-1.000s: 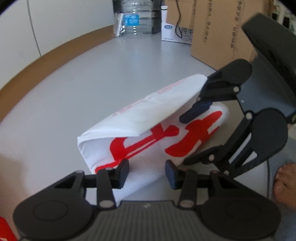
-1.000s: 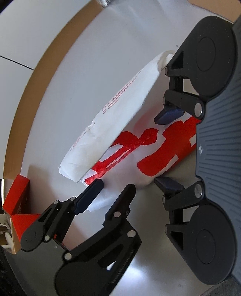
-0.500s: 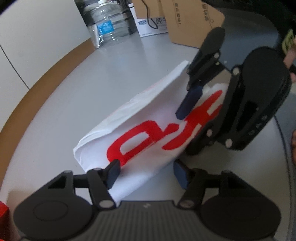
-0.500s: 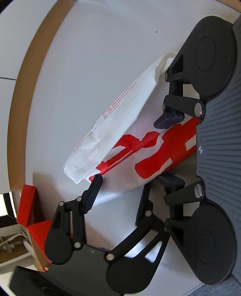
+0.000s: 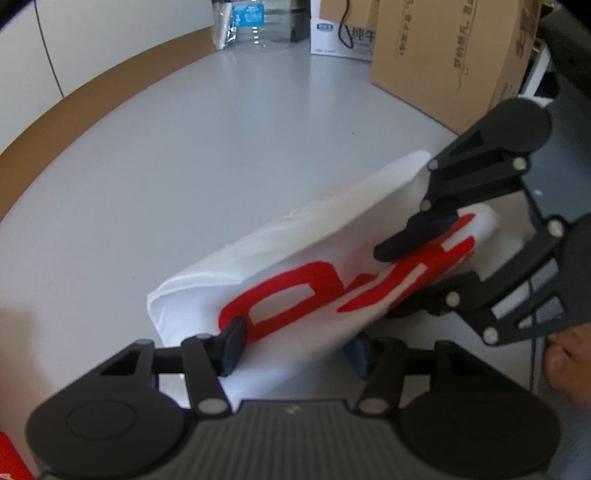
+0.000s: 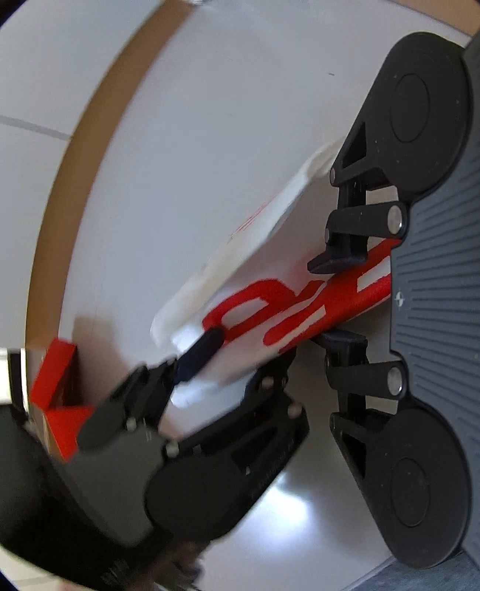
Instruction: Fold shopping bag
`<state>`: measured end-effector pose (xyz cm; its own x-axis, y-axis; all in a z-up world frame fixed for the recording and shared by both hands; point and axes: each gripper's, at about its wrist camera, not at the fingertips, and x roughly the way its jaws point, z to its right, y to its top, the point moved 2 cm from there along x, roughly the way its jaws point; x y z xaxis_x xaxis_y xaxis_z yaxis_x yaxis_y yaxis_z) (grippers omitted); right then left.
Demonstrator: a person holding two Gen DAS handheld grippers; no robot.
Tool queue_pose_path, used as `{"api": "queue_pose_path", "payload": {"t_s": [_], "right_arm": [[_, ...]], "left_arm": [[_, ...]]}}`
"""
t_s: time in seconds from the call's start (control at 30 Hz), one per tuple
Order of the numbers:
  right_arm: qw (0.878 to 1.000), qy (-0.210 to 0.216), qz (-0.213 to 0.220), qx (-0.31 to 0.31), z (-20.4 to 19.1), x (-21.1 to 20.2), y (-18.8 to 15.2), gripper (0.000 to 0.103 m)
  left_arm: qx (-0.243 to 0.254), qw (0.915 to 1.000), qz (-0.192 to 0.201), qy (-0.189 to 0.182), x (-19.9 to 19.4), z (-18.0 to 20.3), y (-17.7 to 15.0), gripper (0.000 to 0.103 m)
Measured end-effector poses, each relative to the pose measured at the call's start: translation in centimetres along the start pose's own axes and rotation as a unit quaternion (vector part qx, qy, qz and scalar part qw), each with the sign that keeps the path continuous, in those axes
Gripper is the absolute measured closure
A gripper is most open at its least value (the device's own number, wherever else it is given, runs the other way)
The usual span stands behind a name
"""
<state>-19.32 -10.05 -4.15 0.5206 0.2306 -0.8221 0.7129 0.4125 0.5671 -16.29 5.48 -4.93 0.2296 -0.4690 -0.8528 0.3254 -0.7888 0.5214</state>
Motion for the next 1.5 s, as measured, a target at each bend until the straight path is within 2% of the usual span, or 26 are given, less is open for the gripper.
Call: {"api": "queue_pose_path", "payload": {"t_s": [0.27, 0.37, 0.43, 0.53, 0.63, 0.7, 0.8, 0.87, 0.97, 1.03, 1.13, 1.17, 1.3, 1.37, 1.5], "right_arm": [[1.000, 0.006, 0.001, -0.001, 1.2, -0.8, 0.5, 0.073], [0.997, 0.042, -0.003, 0.067, 2.2, 0.6, 0.7, 0.073], [0.984, 0.084, -0.005, 0.155, 4.3, 0.7, 0.2, 0.073], [0.968, 0.121, -0.009, 0.218, 6.3, 1.3, -0.2, 0.073], [0.955, 0.150, -0.015, 0.257, 7.8, 2.2, -0.2, 0.073], [0.947, 0.161, -0.018, 0.277, 8.4, 0.0, -2.3, 0.073], [0.939, 0.172, -0.022, 0.297, 9.1, 1.0, -2.4, 0.073], [0.936, 0.175, -0.024, 0.304, 8.8, 1.7, -2.0, 0.073], [0.939, 0.159, -0.025, 0.303, 8.1, 4.2, -0.1, 0.073], [0.944, 0.145, -0.025, 0.295, 7.6, 5.4, 1.0, 0.073], [0.959, 0.116, -0.021, 0.256, 6.9, 4.3, 0.4, 0.069], [0.963, 0.109, -0.020, 0.245, 7.0, 2.8, -0.8, 0.066], [0.987, 0.045, -0.013, 0.155, 4.4, 1.2, -1.1, 0.062], [0.991, 0.027, -0.010, 0.129, 3.5, 0.2, -1.5, 0.063], [0.997, 0.023, 0.006, 0.080, 1.4, -1.0, -1.2, 0.063]], "left_arm": [[-0.012, 0.9999, -0.007, -0.010, -0.6, -0.3, -0.1, 0.043], [-0.012, 0.9999, 0.002, -0.003, -1.0, 0.0, -0.3, 0.044], [-0.018, 0.9995, 0.025, -0.011, -1.9, 0.2, -0.6, 0.044], [-0.037, 0.9976, 0.052, -0.027, -3.0, 0.0, -0.8, 0.043], [-0.048, 0.9960, 0.068, -0.034, -3.6, -0.2, -0.7, 0.043], [-0.056, 0.9948, 0.078, -0.034, -3.9, -0.5, -0.5, 0.046], [-0.106, 0.9887, 0.095, -0.047, -4.2, -1.7, -0.2, 0.053], [-0.129, 0.9857, 0.097, -0.048, -3.7, -1.9, -0.8, 0.053], [-0.147, 0.9836, 0.100, -0.032, -2.1, -1.1, -1.4, 0.053], [-0.135, 0.9860, 0.096, -0.020, -4.0, -2.2, -1.3, 0.053], [-0.120, 0.9886, 0.090, -0.008, -5.0, -2.8, -1.8, 0.054], [-0.119, 0.9890, 0.087, -0.007, -5.2, -3.0, -2.3, 0.054], [-0.096, 0.9923, 0.079, 0.003, -5.3, -2.0, -2.8, 0.054], [-0.063, 0.9954, 0.068, 0.025, -5.2, -1.1, -3.5, 0.054], [-0.068, 0.9948, 0.071, 0.027, -5.7, -1.3, -4.0, 0.054]]}}
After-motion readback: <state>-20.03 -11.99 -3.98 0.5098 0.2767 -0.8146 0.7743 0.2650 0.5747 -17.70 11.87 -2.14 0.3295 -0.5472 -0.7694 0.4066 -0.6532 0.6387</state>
